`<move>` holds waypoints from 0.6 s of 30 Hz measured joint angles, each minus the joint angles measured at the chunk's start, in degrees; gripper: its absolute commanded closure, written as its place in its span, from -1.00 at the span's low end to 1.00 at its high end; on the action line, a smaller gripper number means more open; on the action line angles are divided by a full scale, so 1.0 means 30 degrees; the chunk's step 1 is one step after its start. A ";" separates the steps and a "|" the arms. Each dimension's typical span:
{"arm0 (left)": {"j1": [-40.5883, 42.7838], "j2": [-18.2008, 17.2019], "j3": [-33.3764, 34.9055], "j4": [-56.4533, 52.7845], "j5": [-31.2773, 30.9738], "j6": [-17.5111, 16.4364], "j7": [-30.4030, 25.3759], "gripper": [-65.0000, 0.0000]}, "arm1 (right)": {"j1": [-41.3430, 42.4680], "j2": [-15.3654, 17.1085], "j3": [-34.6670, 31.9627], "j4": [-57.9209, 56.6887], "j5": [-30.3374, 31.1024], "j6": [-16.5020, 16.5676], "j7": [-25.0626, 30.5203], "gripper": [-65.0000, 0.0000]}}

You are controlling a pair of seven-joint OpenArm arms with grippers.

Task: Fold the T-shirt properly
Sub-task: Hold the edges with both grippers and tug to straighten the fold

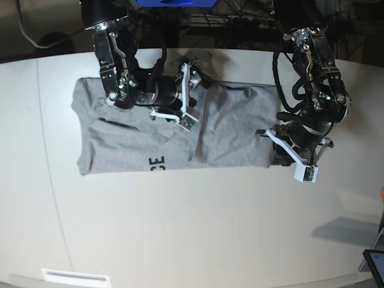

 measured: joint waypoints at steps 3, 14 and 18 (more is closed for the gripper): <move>-0.0007 0.0007 0.0000 0.0000 -0.0015 0.0000 -0.0007 0.56 | 0.0138 0.0029 0.0022 0.0000 -0.0022 -0.0007 -0.0073 -0.23; -0.0015 0.0000 0.0000 0.0000 -0.0007 0.0000 0.0000 0.56 | 0.0219 0.0058 0.0015 0.0000 -0.0029 -0.0007 -0.0138 -0.23; -0.0015 0.0000 0.0000 0.0000 -0.0007 0.0000 0.0000 0.56 | 0.0255 0.0153 -0.0590 0.0007 -0.0117 -0.0015 -0.0160 -0.23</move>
